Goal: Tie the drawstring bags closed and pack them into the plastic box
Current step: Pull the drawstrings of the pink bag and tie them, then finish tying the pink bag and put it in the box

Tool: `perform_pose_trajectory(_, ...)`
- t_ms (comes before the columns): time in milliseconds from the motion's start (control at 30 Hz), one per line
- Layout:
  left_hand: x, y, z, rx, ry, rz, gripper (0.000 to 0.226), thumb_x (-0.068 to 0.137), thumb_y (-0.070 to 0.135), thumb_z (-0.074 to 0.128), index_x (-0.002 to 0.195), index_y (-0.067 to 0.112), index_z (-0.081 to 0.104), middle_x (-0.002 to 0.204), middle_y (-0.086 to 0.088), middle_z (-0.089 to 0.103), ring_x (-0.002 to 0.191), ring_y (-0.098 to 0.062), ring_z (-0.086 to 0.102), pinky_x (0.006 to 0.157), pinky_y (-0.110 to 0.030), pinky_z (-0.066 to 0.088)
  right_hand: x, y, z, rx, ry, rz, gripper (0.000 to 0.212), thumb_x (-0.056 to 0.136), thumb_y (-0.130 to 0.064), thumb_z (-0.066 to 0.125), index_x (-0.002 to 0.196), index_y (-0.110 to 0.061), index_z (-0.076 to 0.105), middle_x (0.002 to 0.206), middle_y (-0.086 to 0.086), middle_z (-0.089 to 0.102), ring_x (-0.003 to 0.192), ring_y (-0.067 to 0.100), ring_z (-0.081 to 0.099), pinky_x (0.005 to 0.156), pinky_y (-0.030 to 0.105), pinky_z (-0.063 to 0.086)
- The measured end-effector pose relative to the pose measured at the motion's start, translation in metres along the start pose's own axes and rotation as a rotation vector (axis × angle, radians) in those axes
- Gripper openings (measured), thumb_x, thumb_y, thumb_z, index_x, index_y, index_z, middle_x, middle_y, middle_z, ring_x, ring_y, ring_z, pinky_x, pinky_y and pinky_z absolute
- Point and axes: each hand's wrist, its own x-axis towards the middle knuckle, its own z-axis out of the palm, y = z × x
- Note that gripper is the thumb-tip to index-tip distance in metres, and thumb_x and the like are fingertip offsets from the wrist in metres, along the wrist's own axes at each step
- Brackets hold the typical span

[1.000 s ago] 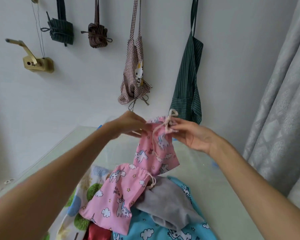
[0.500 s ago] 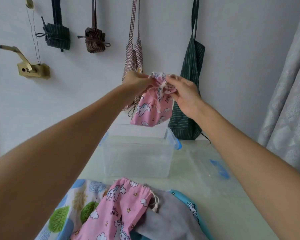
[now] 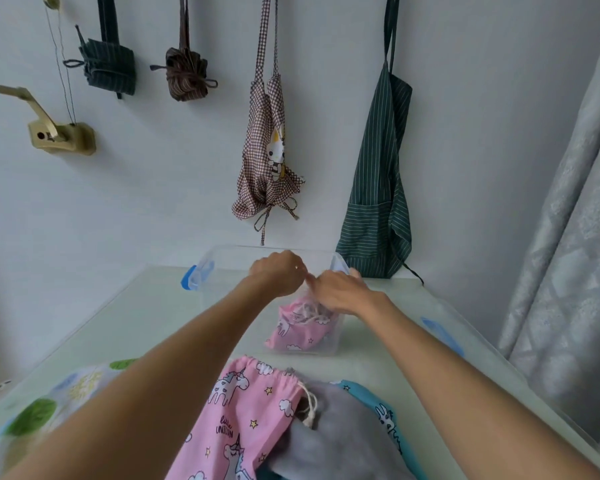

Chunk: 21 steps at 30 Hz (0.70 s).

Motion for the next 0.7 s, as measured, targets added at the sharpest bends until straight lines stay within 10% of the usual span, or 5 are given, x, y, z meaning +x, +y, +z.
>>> perform_pose_trajectory(200,-0.003,-0.001,0.015,0.183,-0.28,0.037,0.041,0.101,0.032,0.028,0.119,0.011,0.058,0.123,-0.012,0.061,0.113,-0.031,0.056,0.1,-0.045,0.042,-0.004,0.014,0.005,-0.063,-0.036,0.035,0.039,0.097,-0.026,0.014,0.068,-0.014,0.037,0.076,0.004,0.045,0.088,0.024,0.04,0.105,0.048,0.021)
perform_pose_trajectory(500,-0.063,0.0,-0.008,0.012,0.306,0.165,0.026,0.095,0.026,0.048,0.115,0.026,0.064,0.123,0.003,0.063,0.112,-0.02,0.057,0.09,-0.033,0.044,-0.053,0.027,-0.002,0.221,0.29,-0.138,0.026,0.096,-0.025,0.046,0.112,-0.023,0.066,0.121,-0.005,0.062,0.115,0.017,0.048,0.103,0.035,0.032)
perform_pose_trajectory(700,-0.155,-0.033,0.001,0.116,0.036,0.006,0.024,0.091,0.041,0.053,0.112,0.034,0.062,0.117,0.009,0.065,0.102,-0.014,0.063,0.084,-0.028,0.049,-0.149,0.032,0.024,0.289,0.376,-0.143,0.017,0.091,-0.023,0.054,0.096,-0.031,0.069,0.099,-0.021,0.055,0.097,-0.003,0.042,0.081,0.006,0.03)
